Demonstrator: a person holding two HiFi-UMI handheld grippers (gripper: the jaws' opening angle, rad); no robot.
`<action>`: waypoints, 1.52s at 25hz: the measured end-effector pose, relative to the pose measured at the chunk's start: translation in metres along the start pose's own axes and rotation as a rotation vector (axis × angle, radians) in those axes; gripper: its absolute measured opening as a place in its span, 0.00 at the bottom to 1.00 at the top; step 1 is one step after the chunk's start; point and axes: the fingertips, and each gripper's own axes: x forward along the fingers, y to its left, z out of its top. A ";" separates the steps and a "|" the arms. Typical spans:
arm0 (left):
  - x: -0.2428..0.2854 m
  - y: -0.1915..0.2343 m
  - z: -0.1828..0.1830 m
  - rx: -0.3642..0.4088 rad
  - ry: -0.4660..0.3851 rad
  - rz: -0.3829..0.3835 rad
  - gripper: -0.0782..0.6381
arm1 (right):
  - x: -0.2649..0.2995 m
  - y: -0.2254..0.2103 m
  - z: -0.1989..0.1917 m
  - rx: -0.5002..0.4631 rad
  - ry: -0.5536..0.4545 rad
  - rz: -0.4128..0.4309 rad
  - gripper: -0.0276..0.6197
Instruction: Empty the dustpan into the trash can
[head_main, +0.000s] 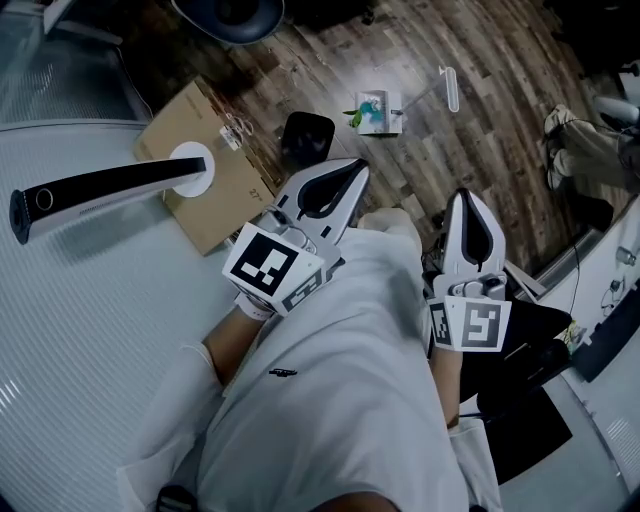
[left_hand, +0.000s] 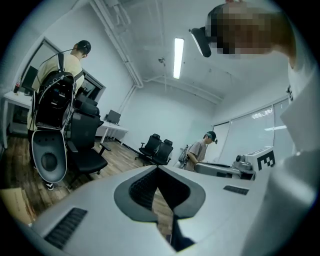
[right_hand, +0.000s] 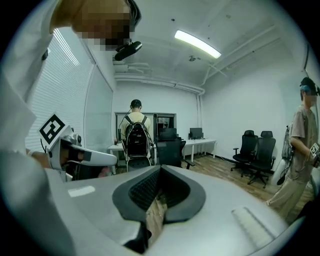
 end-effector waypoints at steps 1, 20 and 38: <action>0.003 0.005 0.002 0.002 0.003 0.003 0.12 | 0.006 0.000 0.002 0.001 -0.003 0.003 0.04; 0.080 0.005 0.017 0.030 0.041 0.084 0.12 | 0.078 -0.067 0.013 0.036 -0.022 0.112 0.04; 0.186 0.060 -0.041 -0.060 0.167 0.161 0.12 | 0.183 -0.154 -0.073 0.036 0.157 0.100 0.19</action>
